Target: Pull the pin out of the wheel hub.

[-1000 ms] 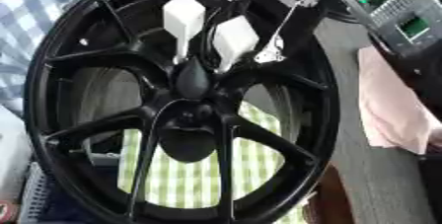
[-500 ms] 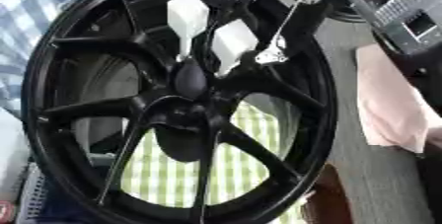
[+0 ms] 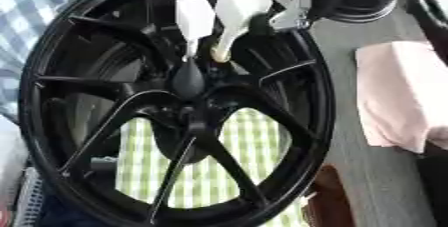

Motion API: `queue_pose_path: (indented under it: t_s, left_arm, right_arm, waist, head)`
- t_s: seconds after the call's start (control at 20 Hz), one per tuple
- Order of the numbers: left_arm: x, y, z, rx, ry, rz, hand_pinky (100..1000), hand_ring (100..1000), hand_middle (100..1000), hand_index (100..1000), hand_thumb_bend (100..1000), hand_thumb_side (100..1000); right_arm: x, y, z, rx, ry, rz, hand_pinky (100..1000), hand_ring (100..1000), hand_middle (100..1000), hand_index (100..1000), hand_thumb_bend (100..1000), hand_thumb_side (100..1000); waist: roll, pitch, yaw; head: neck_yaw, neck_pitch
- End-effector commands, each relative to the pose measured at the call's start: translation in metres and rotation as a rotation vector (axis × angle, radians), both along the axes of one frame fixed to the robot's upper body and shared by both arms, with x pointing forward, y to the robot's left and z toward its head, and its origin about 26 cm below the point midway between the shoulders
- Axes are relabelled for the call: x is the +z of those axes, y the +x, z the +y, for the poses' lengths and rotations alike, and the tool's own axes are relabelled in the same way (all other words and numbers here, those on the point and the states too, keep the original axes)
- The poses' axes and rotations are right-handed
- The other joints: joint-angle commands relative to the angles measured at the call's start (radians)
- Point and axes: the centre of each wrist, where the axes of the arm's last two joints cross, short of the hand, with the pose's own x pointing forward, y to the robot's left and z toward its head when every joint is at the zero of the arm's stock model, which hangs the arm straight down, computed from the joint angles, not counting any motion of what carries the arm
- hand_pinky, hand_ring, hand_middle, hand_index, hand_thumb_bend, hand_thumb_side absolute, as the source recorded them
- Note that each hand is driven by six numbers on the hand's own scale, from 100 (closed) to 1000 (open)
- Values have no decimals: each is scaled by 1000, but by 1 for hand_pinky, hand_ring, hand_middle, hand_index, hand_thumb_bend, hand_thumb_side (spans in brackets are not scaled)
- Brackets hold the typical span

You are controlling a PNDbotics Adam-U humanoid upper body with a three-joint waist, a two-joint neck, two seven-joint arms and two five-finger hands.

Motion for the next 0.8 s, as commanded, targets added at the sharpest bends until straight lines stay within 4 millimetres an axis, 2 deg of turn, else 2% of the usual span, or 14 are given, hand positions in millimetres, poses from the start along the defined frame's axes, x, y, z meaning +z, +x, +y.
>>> queue_pose_path:
  t_s: [0.05,0.25,0.45,0.8]
  left_arm:
    - [5,-1,3,13,17,-17,736,642,586,779,100,715]
    - [4,-3,8,38,16,-14,736,642,586,779,100,715]
    - [4,-4,11,59,15,-17,736,642,586,779,100,712]
    - [8,-6,14,87,1,-38,736,641,586,779,100,706]
  right_arm:
    - [25,-16,-19,-22,40,-65,824,645,345,518,301,100]
    - [38,-28,-55,-85,118,-99,828,647,346,521,268,100]
    - [40,-33,-103,-213,213,-94,828,649,347,524,255,100]
    - [33,-39,-183,-467,327,-95,835,656,358,534,208,100]
  waist:
    - [9,-34,-6]
    - [10,-39,-25]
    - [16,-39,-50]
    - [51,-20,-84]
  head:
    - [2,4]
    - [14,11]
    - [40,7]
    - [87,-18]
